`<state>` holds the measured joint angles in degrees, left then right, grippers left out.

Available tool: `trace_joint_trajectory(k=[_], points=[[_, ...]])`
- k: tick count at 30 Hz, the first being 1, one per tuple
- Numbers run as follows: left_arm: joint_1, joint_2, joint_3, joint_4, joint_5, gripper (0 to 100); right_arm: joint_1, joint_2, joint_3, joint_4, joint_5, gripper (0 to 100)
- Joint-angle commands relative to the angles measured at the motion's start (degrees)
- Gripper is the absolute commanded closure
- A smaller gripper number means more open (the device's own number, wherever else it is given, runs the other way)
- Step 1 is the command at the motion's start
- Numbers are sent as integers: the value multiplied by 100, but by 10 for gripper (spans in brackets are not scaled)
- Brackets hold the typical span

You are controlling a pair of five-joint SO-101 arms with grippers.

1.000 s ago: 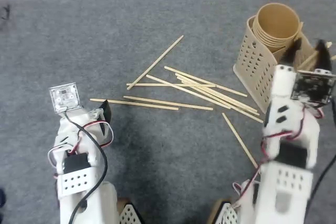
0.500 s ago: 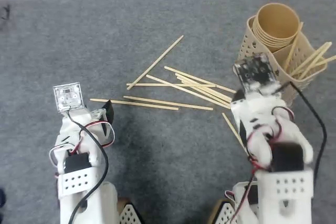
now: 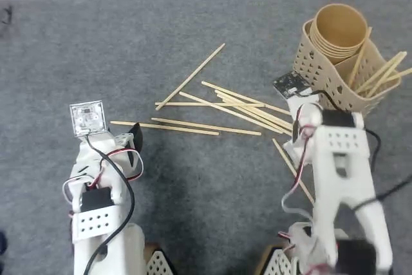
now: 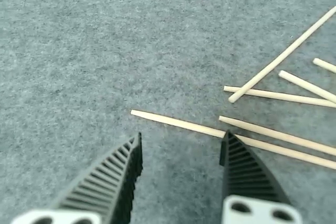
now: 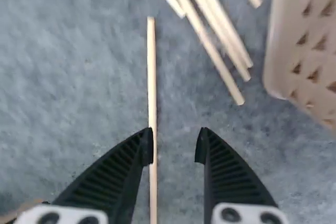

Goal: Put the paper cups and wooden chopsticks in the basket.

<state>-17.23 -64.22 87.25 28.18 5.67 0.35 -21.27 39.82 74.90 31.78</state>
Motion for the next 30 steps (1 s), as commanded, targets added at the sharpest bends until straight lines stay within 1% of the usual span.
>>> trace_joint_trajectory(k=[1, 5, 12, 14, 16, 20, 22, 27, 30], points=[[53, -105, -119, -132, -97, 776, 75, 796, -475, -119, 220, 855], [53, -105, -119, -132, -97, 776, 40, 1516, -853, -145, 229, 855], [35, -105, -119, -132, -97, 776, -22, 2211, -1037, -488, 281, 856], [53, -105, -119, -132, -105, 776, -154, 2290, -1011, -488, 396, 856], [53, -105, -119, -132, -105, 776, -251, 2316, -1011, -488, 334, 857], [53, -105, -119, -132, -105, 776, -418, 2308, -1046, -488, 308, 901], [53, -105, -119, -132, -105, 776, -505, 2316, -1020, -488, 308, 902], [44, -105, -119, -132, -105, 776, -409, 2387, -949, -848, 343, 897], [35, -105, -119, -132, -105, 776, -295, 2387, -905, -892, 360, 897]])
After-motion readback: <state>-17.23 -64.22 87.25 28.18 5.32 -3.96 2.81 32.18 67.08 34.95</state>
